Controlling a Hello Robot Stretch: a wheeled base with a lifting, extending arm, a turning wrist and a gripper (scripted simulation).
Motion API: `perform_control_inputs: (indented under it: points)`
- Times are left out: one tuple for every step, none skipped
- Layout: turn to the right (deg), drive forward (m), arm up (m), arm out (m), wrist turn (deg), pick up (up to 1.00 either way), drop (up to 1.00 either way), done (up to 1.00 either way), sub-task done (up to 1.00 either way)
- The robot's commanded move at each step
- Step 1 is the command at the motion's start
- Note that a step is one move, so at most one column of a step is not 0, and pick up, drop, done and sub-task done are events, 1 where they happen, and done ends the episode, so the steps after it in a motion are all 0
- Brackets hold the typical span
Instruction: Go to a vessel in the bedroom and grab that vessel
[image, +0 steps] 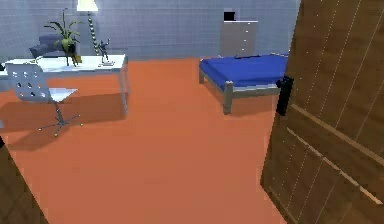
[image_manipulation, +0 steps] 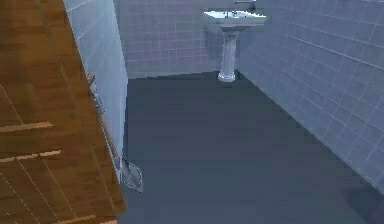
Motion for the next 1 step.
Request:
perform_control_inputs:
  points:
    - [-6.0, 0.0, 0.0, 0.0, 0.0, 0.0, 0.0, 0.0, 0.0]
